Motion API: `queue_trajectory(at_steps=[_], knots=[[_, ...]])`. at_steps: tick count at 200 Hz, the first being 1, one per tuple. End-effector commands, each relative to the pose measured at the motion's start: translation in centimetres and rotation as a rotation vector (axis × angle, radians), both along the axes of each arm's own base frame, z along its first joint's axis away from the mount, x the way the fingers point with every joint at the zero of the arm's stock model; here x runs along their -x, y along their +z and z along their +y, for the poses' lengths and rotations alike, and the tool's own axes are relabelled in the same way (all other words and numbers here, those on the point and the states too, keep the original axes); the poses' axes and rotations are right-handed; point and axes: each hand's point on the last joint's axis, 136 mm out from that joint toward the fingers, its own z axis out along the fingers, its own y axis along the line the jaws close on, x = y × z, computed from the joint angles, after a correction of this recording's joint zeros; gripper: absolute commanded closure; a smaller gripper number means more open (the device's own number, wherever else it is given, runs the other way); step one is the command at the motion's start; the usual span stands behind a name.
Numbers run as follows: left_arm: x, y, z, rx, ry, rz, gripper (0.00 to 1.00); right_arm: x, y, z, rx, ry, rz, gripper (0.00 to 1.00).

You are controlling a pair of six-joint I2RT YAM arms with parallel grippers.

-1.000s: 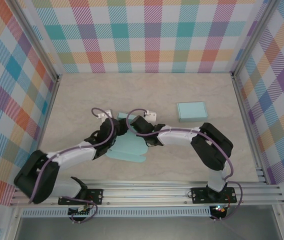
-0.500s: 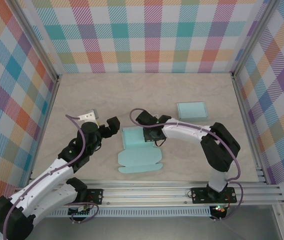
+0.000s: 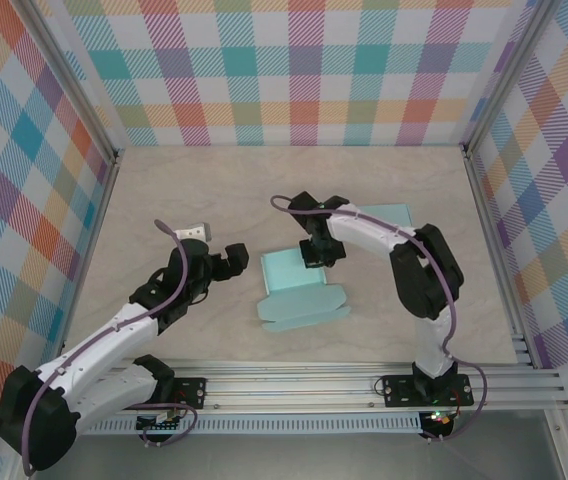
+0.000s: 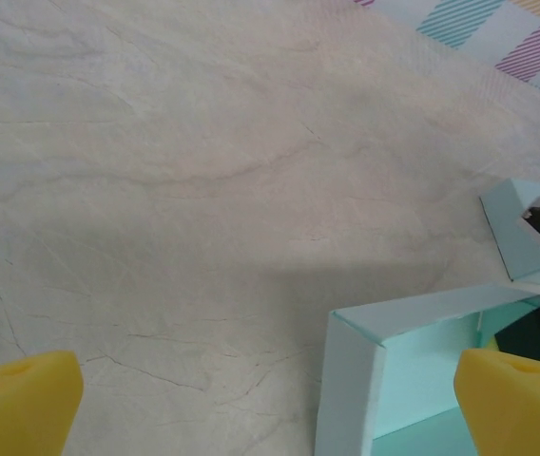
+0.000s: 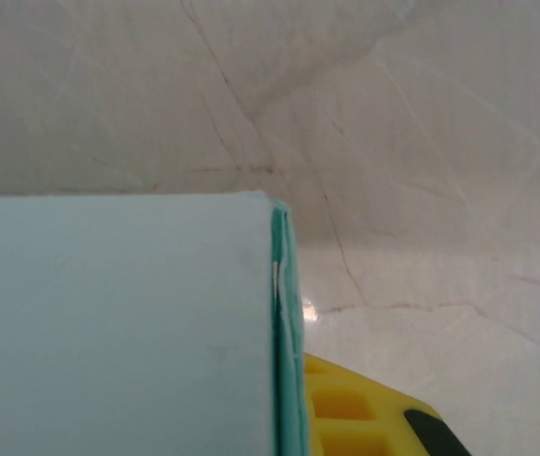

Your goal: Fold the paper box

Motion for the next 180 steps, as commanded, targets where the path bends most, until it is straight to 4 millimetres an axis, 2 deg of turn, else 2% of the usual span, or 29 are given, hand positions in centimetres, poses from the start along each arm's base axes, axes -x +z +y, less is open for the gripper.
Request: queue_trajectory(at_steps=[1, 25, 44, 94, 112, 136, 159, 180], knots=[[-0.6, 1.8, 0.1, 0.008, -0.002, -0.045, 0.0, -0.6, -2.0, -2.3, 0.214, 0.059, 0.029, 1.0], [-0.4, 1.9, 0.9, -0.017, 0.026, -0.057, 0.0, -2.3, -3.5, -2.8, 0.323, 0.083, 0.025, 1.0], [-0.4, 2.0, 1.5, -0.032, 0.049, -0.067, 0.0, -3.1, -4.4, -2.1, 0.33, 0.101, 0.024, 1.0], [-0.3, 2.2, 2.2, -0.051, 0.075, -0.085, 0.0, -3.3, -6.9, -1.6, 0.421, 0.157, 0.025, 1.0], [-0.2, 2.2, 2.2, -0.05, 0.073, -0.085, 0.0, -2.7, -8.1, -1.0, 0.414, 0.193, 0.045, 1.0], [-0.2, 2.2, 2.4, -0.053, 0.079, -0.087, 0.0, -0.8, -9.4, 0.8, 0.406, 0.312, 0.089, 1.0], [-0.1, 2.2, 2.6, -0.058, 0.089, -0.089, 0.0, 1.4, -9.4, 2.0, 0.427, 0.42, 0.109, 1.0], [-0.1, 2.2, 2.9, -0.057, 0.105, -0.093, 0.0, 1.7, -8.6, 2.4, 0.428, 0.443, 0.088, 1.0]])
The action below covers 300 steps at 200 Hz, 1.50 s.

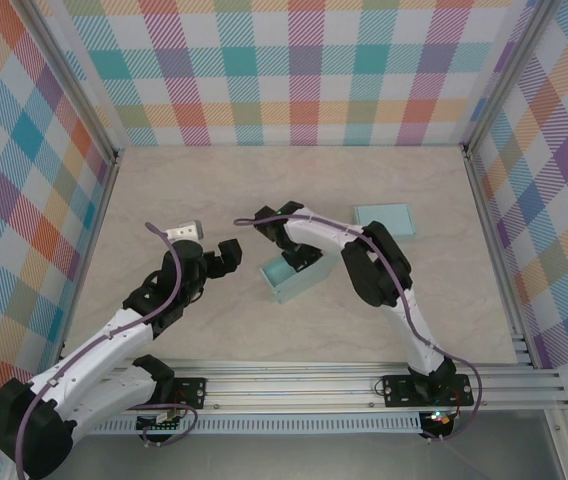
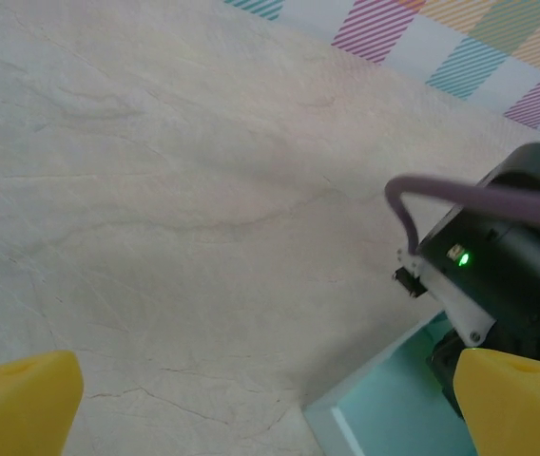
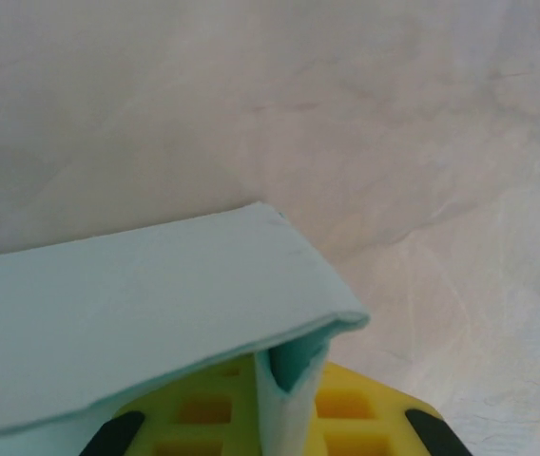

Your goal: Fold the paper box

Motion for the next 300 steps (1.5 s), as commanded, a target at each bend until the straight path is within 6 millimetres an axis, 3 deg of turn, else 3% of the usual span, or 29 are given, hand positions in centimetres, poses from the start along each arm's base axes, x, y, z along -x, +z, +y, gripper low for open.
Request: queue_trajectory(at_steps=[1, 7, 22, 34, 52, 86, 119, 162, 199, 215, 231, 261, 273, 300], knots=[[0.0, 0.2, 1.1, -0.022, 0.038, -0.011, 0.0, 3.9, -5.2, 0.6, 0.032, 0.063, 0.155, 1.0], [0.0, 0.1, 1.2, -0.024, 0.044, -0.009, 0.0, 3.6, -4.7, 0.6, 0.03, 0.066, 0.142, 0.99], [0.1, 0.0, 1.6, -0.026, 0.065, -0.004, 0.0, 2.8, -3.2, 0.8, 0.029, 0.076, 0.099, 0.83], [0.1, -0.2, 2.0, -0.035, 0.084, 0.002, 0.0, 2.2, -1.7, 1.0, 0.024, 0.082, 0.065, 0.63], [0.2, -0.6, 2.6, -0.048, 0.114, 0.008, 0.0, 1.0, 0.9, 1.4, 0.015, 0.096, 0.001, 0.49], [0.4, -1.4, 3.1, -0.067, 0.13, 0.015, 0.0, -1.0, 6.8, 2.3, -0.03, 0.098, -0.133, 0.36], [0.2, -1.8, 3.5, -0.104, 0.149, 0.026, 0.0, -1.6, 13.2, 4.0, -0.164, 0.108, -0.262, 0.24], [-0.9, -3.7, 2.6, -0.19, 0.103, 0.088, 0.0, 0.4, 21.7, 4.0, -0.361, 0.11, -0.426, 0.17], [-2.6, -6.2, 2.0, -0.307, 0.067, 0.199, 0.0, 4.0, 26.2, -0.4, -0.533, 0.007, -0.542, 0.0], [-3.2, -7.0, 1.4, -0.324, 0.049, 0.226, 0.0, 6.1, 26.3, -3.2, -0.602, -0.054, -0.572, 0.0], [-3.7, -7.9, 0.8, -0.322, 0.026, 0.246, 0.01, 8.2, 25.2, -6.1, -0.655, -0.135, -0.591, 0.0], [-4.5, -10.3, -0.6, -0.325, -0.019, 0.315, 0.04, 11.3, 21.0, -10.1, -0.773, -0.311, -0.609, 0.0], [-4.8, -11.3, -1.0, -0.326, -0.028, 0.342, 0.06, 12.1, 18.5, -10.3, -0.832, -0.361, -0.584, 0.0], [-5.2, -13.2, -2.0, -0.312, -0.056, 0.386, 0.13, 13.0, 13.3, -8.6, -0.923, -0.405, -0.476, 0.0]])
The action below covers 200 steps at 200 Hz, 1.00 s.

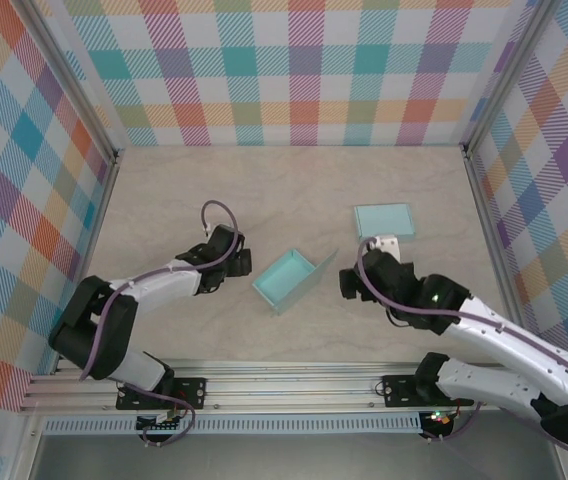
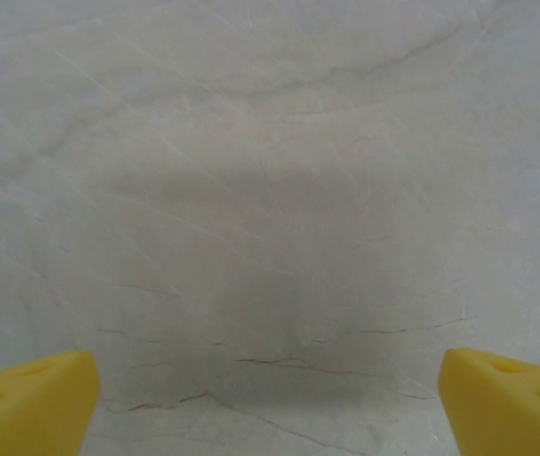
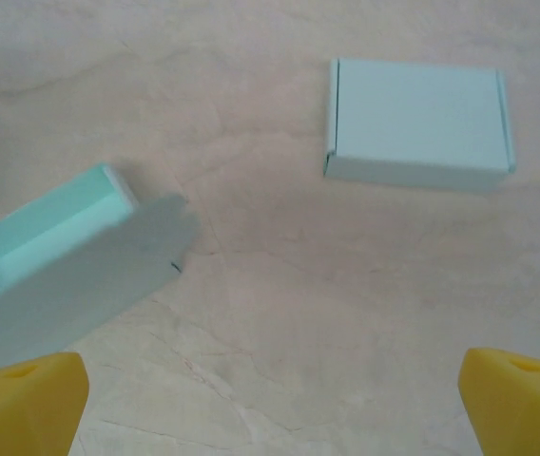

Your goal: Fold the paper box

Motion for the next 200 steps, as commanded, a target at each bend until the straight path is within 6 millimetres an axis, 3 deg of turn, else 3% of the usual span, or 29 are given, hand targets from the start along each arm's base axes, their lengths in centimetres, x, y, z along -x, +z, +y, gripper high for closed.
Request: queue_trajectory(at_steps=[1, 17, 47, 71, 94, 160, 200], knots=[[-1.1, -0.4, -1.1, 0.041, -0.02, 0.013, 0.13, -0.3, -2.6, 3.1, -0.21, -0.036, 0.05, 0.0], [-0.9, -1.7, -1.6, 0.058, -0.026, 0.051, 0.17, -0.6, -4.6, 4.4, -0.208, -0.021, 0.105, 0.04], [0.0, -2.8, -2.7, 0.14, -0.049, 0.079, 0.25, -1.3, -8.9, 5.5, -0.19, -0.087, 0.213, 0.44], [1.1, -2.9, -3.2, 0.195, -0.065, 0.091, 0.28, -1.9, -11.7, 8.0, -0.273, -0.051, 0.297, 0.58], [2.5, -3.0, -3.9, 0.288, -0.071, 0.103, 0.28, -3.1, -12.7, 10.3, -0.317, -0.016, 0.318, 0.6], [5.3, -2.0, -4.8, 0.431, -0.057, 0.085, 0.35, -9.7, -14.2, 11.5, -0.409, 0.009, 0.295, 0.61], [7.5, -1.8, -7.9, 0.504, -0.122, 0.099, 0.39, -13.4, -13.6, 13.4, -0.42, 0.087, 0.293, 0.6]])
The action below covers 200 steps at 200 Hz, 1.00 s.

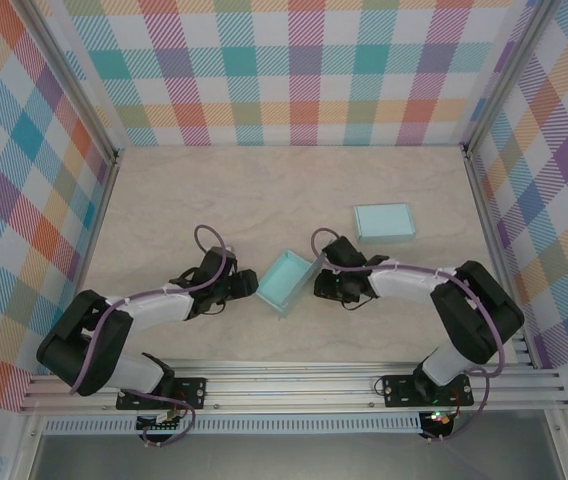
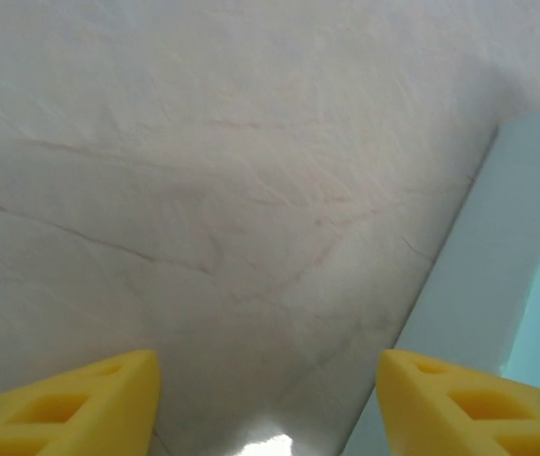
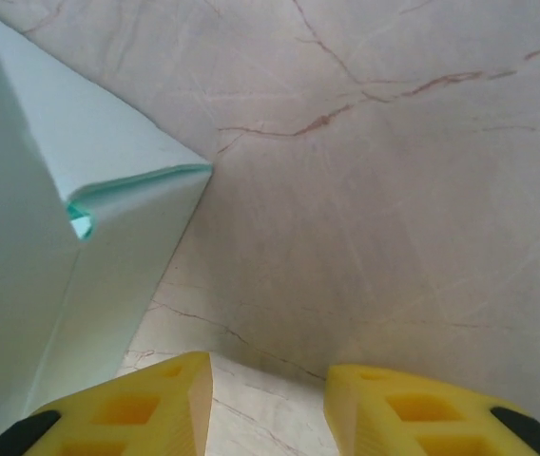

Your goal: Fold the paper box

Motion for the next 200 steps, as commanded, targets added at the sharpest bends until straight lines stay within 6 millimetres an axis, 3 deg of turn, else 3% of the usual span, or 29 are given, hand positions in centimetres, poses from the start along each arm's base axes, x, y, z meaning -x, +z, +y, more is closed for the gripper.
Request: queue_trajectory(at_steps=[1, 32, 55, 107, 159, 200], knots=[[1.2, 0.7, -2.6, 0.085, -0.04, 0.003, 0.39, -8.7, 2.7, 4.9, -0.172, 0.052, -0.281, 0.61], [2.6, 0.9, -5.2, 0.112, -0.081, -0.002, 0.42, -10.8, 3.4, 6.4, -0.211, 0.085, -0.272, 0.62], [3.1, 1.5, -6.0, 0.114, -0.094, -0.019, 0.42, -11.1, 3.9, 6.0, -0.17, 0.09, -0.263, 0.62], [2.8, 3.3, -5.4, 0.106, -0.072, -0.076, 0.42, -9.1, 4.6, 0.0, 0.059, -0.033, -0.255, 0.63], [2.9, 2.3, -5.6, 0.099, -0.069, -0.051, 0.48, -6.8, 9.2, -5.2, 0.193, -0.102, -0.357, 0.59], [3.2, 2.5, -9.4, 0.191, -0.159, -0.041, 0.49, -5.4, 12.4, -7.7, 0.237, -0.129, -0.423, 0.58]])
